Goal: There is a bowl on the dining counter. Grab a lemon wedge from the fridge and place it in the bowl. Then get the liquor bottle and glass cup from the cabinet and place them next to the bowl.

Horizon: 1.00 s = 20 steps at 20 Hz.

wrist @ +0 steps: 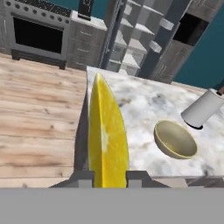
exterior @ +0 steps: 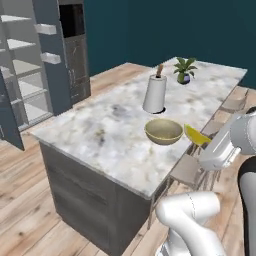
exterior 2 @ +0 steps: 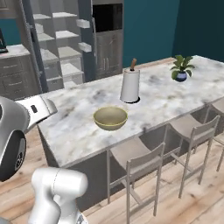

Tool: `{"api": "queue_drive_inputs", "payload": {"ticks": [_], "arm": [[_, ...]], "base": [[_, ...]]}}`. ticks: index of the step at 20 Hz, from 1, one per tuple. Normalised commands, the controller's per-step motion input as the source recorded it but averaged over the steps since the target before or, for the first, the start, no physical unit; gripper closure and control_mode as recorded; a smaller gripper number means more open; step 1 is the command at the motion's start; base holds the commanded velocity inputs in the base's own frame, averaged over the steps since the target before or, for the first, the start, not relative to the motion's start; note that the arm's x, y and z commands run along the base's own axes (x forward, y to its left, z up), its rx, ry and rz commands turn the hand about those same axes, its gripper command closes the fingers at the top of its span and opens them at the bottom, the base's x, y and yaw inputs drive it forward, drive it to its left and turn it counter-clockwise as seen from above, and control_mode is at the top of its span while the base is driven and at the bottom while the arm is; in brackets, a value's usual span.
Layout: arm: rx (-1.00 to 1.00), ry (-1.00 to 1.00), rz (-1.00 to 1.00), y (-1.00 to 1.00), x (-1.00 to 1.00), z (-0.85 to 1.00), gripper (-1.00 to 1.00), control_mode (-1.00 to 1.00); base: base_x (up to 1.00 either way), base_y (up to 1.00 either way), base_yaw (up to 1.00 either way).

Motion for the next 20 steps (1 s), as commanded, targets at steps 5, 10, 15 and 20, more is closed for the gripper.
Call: {"api": "queue_drive_inputs", "payload": {"ticks": [5, 10, 15, 20], "arm": [[0.00, 0.00, 0.00, 0.00, 0.00, 0.00, 1.00, 1.00], [0.00, 0.00, 0.00, 0.00, 0.00, 0.00, 1.00, 1.00], [0.00, 0.00, 0.00, 0.00, 0.00, 0.00, 1.00, 1.00], [0.00, 0.00, 0.00, 0.00, 0.00, 0.00, 1.00, 1.00]], "base": [[0.24, -0.77, 0.47], [0.16, -0.73, 0.51], [0.12, -0.74, 0.51], [0.00, -0.81, 0.50]]}}
